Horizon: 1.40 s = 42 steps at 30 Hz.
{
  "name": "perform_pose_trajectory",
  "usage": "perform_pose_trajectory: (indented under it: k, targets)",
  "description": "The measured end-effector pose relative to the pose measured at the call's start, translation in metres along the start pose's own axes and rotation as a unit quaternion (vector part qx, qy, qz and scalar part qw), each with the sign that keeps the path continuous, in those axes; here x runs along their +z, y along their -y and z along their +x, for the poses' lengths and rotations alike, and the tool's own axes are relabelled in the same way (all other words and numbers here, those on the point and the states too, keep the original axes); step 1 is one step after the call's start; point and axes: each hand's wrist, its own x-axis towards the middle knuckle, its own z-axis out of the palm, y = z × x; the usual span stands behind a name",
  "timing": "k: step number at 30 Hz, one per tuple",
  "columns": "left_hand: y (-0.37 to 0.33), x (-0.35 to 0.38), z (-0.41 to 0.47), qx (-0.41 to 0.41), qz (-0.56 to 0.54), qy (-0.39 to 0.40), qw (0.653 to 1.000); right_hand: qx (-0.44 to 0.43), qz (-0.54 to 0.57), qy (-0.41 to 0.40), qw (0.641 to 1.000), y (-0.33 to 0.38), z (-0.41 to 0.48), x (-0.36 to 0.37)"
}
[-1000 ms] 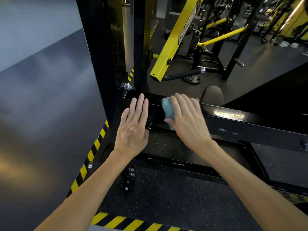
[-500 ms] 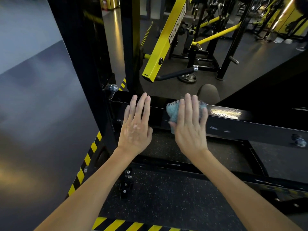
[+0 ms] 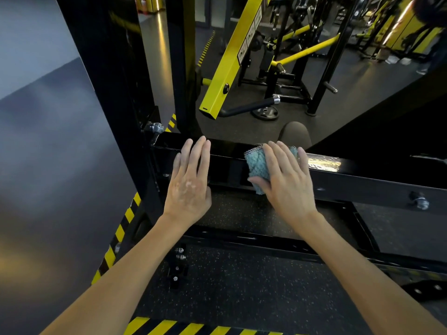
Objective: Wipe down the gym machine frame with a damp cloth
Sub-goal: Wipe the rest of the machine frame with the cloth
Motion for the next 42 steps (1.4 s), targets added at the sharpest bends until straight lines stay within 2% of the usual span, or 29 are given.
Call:
perform_pose_trajectory:
  k: [3,8,11,15,18,20,22,26,29,33,37,42]
  targets:
    - [-0.002,0.0,0.0,-0.005,0.004,0.007,1.0,-0.005,-0.014,0.011,1.0,0.029,0.017,0.0]
    - [-0.002,-0.002,-0.001,0.001,0.011,0.014,1.0,-0.084,-0.017,0.014,0.996,0.049,0.039,0.002]
    - [-0.009,-0.003,0.0,-0.014,-0.014,0.024,1.0,-0.084,-0.004,0.02,0.996,0.015,0.022,-0.003]
    - [-0.029,0.003,0.003,0.034,-0.035,0.027,0.998,-0.027,-0.034,0.018,0.999,-0.052,-0.024,-0.002]
    - [-0.051,0.007,0.007,0.048,-0.048,0.037,0.997,-0.012,-0.064,0.007,0.998,-0.073,-0.043,0.0]
    - [-0.066,0.01,0.009,0.062,-0.045,0.053,0.996,-0.025,-0.07,-0.014,0.997,-0.062,-0.037,0.003]
    - [-0.075,0.016,0.008,0.064,-0.026,0.055,0.996,-0.074,-0.085,-0.029,0.993,-0.044,-0.026,0.008]
    - [-0.095,0.024,0.005,0.009,-0.002,0.047,0.999,-0.157,-0.111,-0.061,0.98,-0.058,-0.028,0.018]
    - [-0.116,0.033,0.005,-0.013,0.017,0.038,0.999,-0.15,-0.128,-0.067,0.978,-0.108,-0.054,0.019]
    - [-0.143,0.043,0.007,0.008,0.038,0.033,0.999,-0.107,-0.138,-0.063,0.983,-0.163,-0.082,0.017]
    - [-0.149,0.043,0.009,0.0,0.038,0.017,0.999,-0.07,-0.1,-0.082,0.989,-0.137,-0.075,0.018]
    - [-0.135,0.035,0.007,0.027,0.027,0.03,0.999,-0.104,-0.052,-0.097,0.988,-0.062,-0.034,0.019]
